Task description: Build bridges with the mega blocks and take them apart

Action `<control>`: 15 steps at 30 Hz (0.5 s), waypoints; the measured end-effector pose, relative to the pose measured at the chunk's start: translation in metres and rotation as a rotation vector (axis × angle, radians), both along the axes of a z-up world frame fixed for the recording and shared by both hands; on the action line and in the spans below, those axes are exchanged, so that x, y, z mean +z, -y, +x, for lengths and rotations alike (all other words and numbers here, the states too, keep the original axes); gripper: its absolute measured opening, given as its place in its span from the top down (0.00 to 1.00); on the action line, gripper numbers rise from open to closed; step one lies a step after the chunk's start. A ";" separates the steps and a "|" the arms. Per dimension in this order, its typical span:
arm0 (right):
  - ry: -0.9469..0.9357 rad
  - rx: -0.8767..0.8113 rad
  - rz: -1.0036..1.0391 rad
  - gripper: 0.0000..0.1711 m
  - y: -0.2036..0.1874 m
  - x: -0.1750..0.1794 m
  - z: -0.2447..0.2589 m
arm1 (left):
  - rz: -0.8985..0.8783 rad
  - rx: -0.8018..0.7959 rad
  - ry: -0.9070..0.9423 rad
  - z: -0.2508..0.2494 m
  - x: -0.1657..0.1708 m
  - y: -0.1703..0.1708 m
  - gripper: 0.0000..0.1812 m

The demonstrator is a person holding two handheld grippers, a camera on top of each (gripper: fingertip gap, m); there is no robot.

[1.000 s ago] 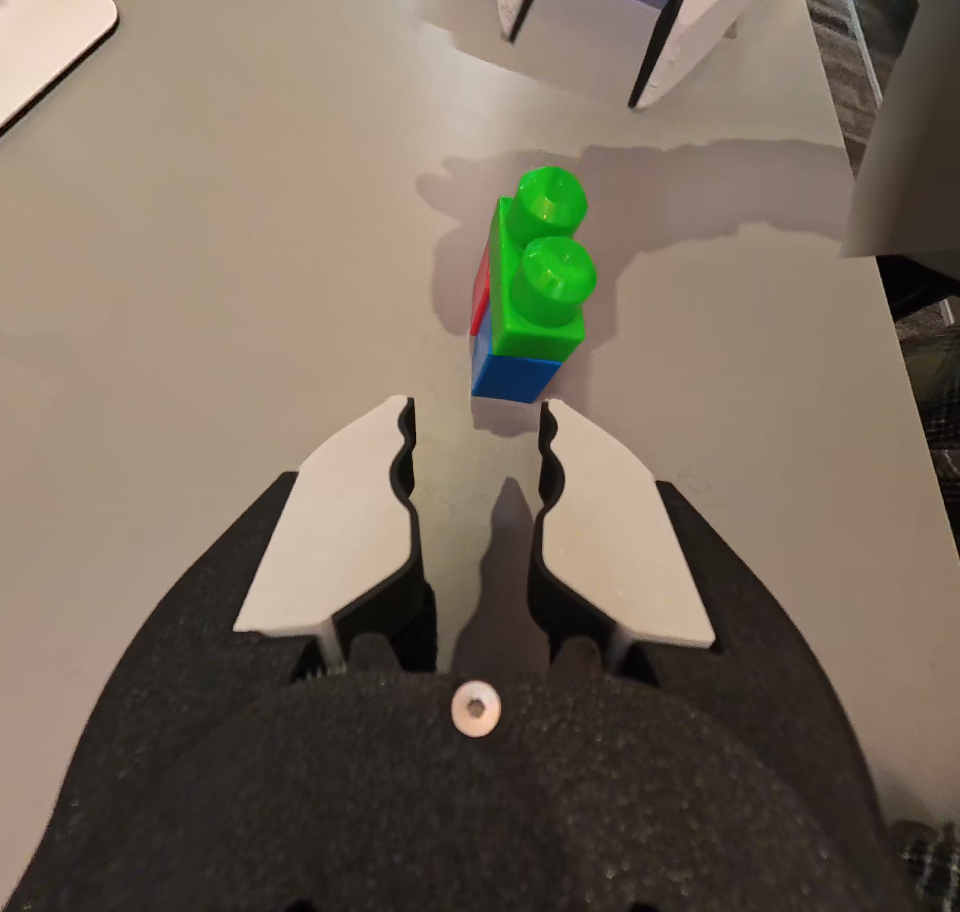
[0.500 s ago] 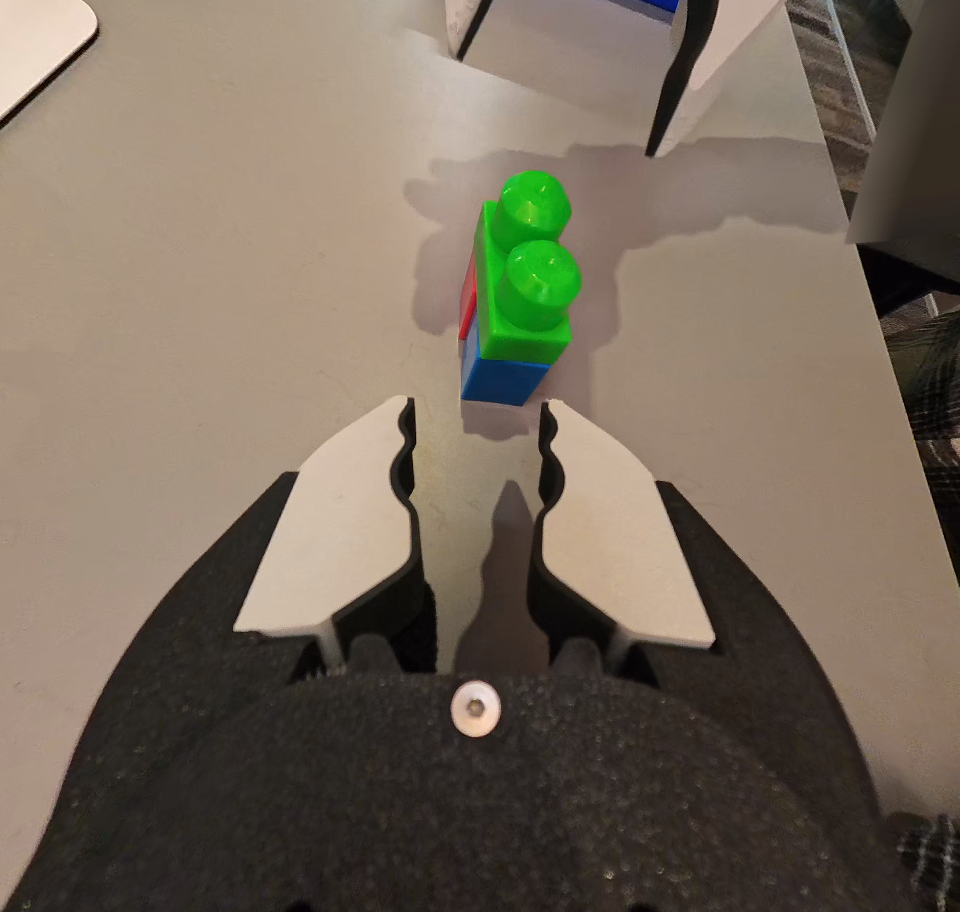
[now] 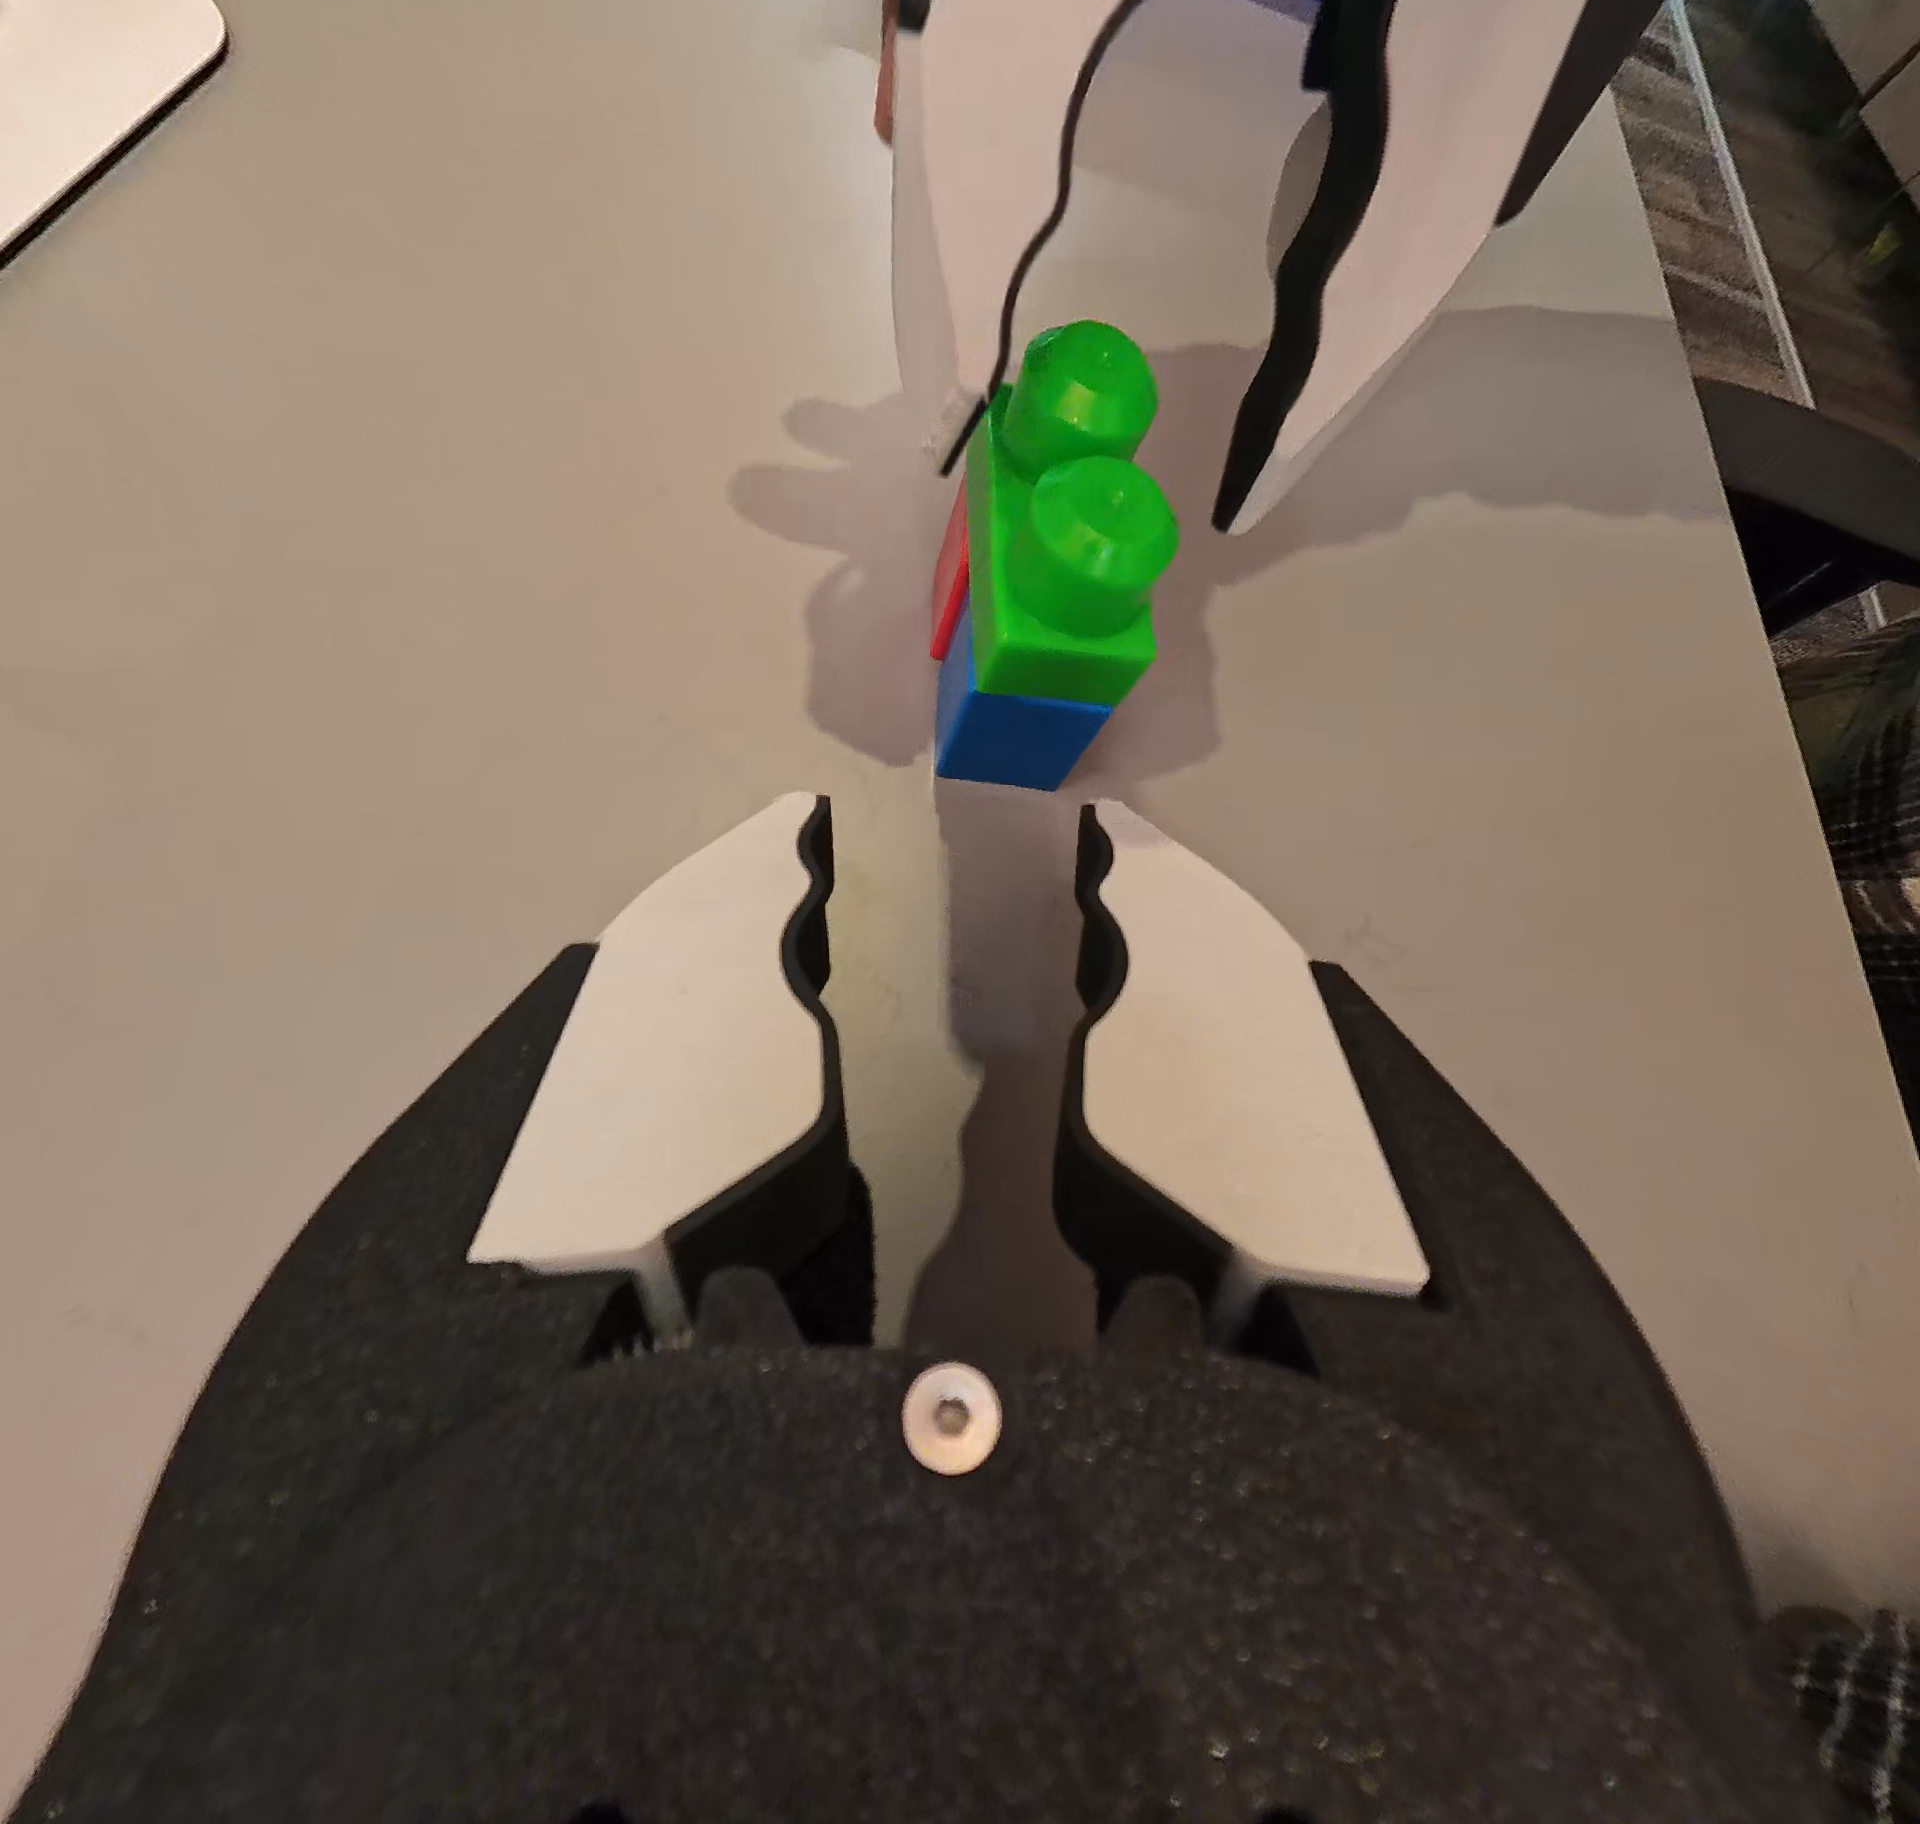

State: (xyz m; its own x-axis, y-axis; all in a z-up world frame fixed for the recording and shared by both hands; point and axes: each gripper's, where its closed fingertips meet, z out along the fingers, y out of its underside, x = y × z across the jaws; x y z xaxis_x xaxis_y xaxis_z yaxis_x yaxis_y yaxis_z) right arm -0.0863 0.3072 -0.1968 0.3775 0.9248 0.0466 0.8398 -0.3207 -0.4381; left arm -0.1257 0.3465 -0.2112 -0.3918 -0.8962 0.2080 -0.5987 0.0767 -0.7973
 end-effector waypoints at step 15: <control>0.088 -0.004 -0.082 0.79 -0.006 -0.025 0.008 | 0.004 -0.007 -0.013 0.001 -0.002 0.002 0.76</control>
State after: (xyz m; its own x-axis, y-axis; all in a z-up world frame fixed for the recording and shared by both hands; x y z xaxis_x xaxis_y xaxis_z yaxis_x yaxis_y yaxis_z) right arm -0.0781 0.3128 -0.2213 0.3788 0.9255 0.0046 0.8727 -0.3555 -0.3347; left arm -0.1245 0.3442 -0.2134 -0.3950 -0.8944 0.2100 -0.6087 0.0835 -0.7890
